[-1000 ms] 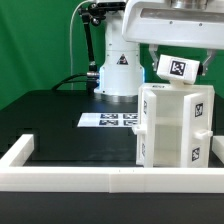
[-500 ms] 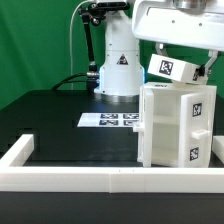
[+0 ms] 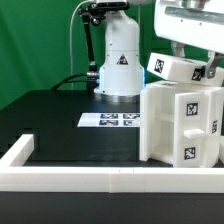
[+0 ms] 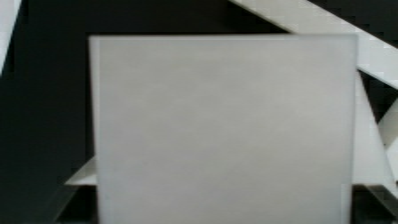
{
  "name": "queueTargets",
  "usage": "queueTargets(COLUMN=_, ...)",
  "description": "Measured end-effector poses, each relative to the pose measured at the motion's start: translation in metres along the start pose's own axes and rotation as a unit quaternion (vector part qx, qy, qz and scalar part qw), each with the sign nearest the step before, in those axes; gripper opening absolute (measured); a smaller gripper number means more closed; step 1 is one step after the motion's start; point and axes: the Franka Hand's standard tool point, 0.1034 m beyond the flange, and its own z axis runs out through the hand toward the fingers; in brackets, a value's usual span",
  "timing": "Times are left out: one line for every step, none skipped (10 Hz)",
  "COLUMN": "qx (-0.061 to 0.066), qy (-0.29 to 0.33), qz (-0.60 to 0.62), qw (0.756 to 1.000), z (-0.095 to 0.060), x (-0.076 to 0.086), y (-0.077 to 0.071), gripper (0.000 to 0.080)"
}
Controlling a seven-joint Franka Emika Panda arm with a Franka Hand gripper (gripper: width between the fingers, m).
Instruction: Assemble cabinet
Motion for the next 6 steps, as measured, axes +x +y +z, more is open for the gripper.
queueTargets(qx=0.000, qy=0.000, qz=0.065, qw=0.998, z=0.000, x=-0.005, y=-0.001, gripper=0.0568)
queueTargets(qx=0.000, qy=-0.001, qz=0.063, qw=0.998, z=0.000, x=-0.005, y=-0.001, gripper=0.0568)
queueTargets(qx=0.002, qy=-0.007, qz=0.114, qw=0.993, z=0.000, x=-0.008, y=-0.003, gripper=0.0568)
queueTargets(qx=0.003, qy=-0.008, qz=0.148, qw=0.989, z=0.000, x=-0.010, y=-0.003, gripper=0.0568)
queueTargets(qx=0.003, qy=-0.013, qz=0.202, qw=0.979, z=0.000, x=-0.013, y=-0.004, gripper=0.0568)
queueTargets(qx=0.002, qy=-0.013, qz=0.248, qw=0.969, z=0.000, x=-0.017, y=-0.005, gripper=0.0566)
